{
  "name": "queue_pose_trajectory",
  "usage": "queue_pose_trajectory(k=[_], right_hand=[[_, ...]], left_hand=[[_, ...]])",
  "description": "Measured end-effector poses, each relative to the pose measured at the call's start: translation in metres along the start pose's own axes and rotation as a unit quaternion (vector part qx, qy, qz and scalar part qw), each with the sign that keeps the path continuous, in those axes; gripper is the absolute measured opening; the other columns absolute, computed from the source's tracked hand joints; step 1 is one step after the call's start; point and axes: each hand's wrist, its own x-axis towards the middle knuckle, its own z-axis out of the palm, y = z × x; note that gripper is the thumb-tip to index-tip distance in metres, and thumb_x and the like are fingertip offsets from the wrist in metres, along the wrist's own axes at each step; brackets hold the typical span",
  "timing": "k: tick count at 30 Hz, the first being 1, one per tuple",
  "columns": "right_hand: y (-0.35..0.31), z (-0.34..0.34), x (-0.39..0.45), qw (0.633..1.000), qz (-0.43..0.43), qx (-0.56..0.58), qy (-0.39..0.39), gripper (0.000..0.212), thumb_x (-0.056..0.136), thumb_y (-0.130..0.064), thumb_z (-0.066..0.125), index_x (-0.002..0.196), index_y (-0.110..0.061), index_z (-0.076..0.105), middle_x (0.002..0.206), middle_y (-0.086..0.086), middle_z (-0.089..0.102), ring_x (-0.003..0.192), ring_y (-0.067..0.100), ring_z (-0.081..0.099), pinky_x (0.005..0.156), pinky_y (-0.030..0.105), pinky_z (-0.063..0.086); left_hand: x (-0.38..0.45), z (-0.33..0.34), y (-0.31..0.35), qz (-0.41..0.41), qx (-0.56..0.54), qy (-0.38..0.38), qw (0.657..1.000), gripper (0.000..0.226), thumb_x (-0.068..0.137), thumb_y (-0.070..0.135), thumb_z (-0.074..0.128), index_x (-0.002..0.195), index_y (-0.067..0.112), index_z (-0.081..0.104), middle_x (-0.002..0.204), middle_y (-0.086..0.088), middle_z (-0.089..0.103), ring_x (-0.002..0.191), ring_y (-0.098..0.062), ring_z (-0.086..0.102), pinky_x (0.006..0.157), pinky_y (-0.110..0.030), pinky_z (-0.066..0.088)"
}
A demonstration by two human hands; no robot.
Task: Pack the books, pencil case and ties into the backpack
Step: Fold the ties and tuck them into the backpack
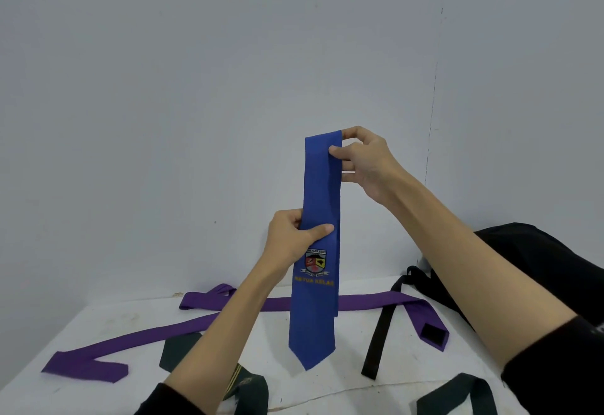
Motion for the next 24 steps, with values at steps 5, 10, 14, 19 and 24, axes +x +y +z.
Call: queue_pose_trajectory(k=[5,10,14,19,24], right_hand=[[0.002,0.001,0.000,1.000,-0.005,-0.006,-0.012,0.018,0.089,0.001,0.058,0.089,-0.017,0.053,0.092,0.011,0.065,0.083,0.026,0.063,0.075,0.037,0.053],[0.003,0.002,0.000,0.999,-0.008,-0.024,-0.020,0.015,0.088,0.000,0.060,0.093,-0.014,0.056,0.090,0.009,0.065,0.079,0.023,0.060,0.074,0.031,0.052],[0.004,0.004,0.000,0.998,-0.018,-0.064,-0.020,0.011,0.087,-0.003,0.062,0.087,-0.014,0.059,0.092,0.008,0.063,0.076,0.019,0.057,0.071,0.026,0.048],[0.003,0.004,0.000,0.997,-0.025,-0.069,-0.032,0.007,0.088,-0.002,0.061,0.091,-0.008,0.061,0.081,0.005,0.062,0.071,0.016,0.057,0.064,0.021,0.048],[0.002,0.004,0.002,0.987,-0.019,-0.149,-0.054,0.006,0.090,-0.005,0.059,0.094,-0.005,0.063,0.082,0.002,0.060,0.075,0.015,0.054,0.076,0.028,0.048]], left_hand=[[0.003,-0.006,0.006,-0.002,0.023,-0.018,1.000,0.023,0.076,0.011,0.077,0.093,0.020,0.064,0.088,0.003,0.069,0.073,-0.008,0.068,0.062,-0.020,0.056],[0.007,-0.013,0.025,-0.021,-0.002,-0.080,0.997,0.032,0.083,0.029,0.068,0.108,0.010,0.062,0.098,-0.001,0.071,0.081,-0.014,0.069,0.070,-0.022,0.057],[0.017,-0.020,0.045,-0.019,-0.125,-0.101,0.987,0.032,0.093,0.034,0.053,0.104,0.007,0.066,0.095,-0.002,0.073,0.086,-0.015,0.070,0.072,-0.026,0.057],[0.025,-0.021,0.056,-0.034,-0.151,-0.083,0.984,0.017,0.092,0.019,0.059,0.098,0.007,0.068,0.091,-0.003,0.073,0.081,-0.015,0.070,0.073,-0.026,0.058],[0.025,-0.023,0.058,-0.051,-0.164,-0.067,0.983,0.006,0.086,0.008,0.064,0.091,0.007,0.067,0.082,-0.001,0.073,0.071,-0.011,0.070,0.064,-0.021,0.057]])
